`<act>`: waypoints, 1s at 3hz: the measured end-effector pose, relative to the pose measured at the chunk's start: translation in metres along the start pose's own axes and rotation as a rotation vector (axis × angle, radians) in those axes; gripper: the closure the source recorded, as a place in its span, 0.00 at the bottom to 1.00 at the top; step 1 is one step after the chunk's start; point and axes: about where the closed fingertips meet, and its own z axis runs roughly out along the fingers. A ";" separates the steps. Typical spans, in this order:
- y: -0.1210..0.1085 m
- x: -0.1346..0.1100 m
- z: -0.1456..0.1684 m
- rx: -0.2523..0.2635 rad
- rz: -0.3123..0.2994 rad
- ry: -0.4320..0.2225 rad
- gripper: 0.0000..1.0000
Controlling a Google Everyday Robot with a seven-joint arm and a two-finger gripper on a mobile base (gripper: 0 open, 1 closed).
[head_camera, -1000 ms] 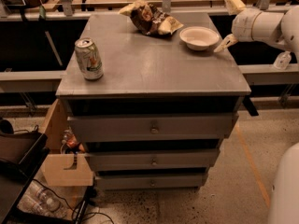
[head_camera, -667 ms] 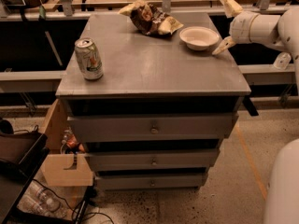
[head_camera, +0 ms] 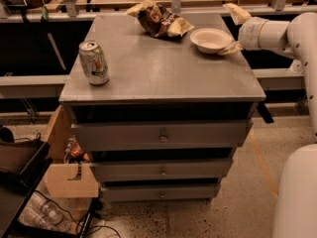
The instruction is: Move paper bowl near 7up can
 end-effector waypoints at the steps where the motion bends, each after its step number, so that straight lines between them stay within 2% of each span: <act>1: 0.003 -0.002 0.009 0.002 0.008 -0.009 0.47; 3: 0.006 -0.006 0.016 -0.002 0.010 -0.019 0.95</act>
Offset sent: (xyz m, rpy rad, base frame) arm 0.0040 0.0052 -0.0038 0.0087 0.0026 0.0045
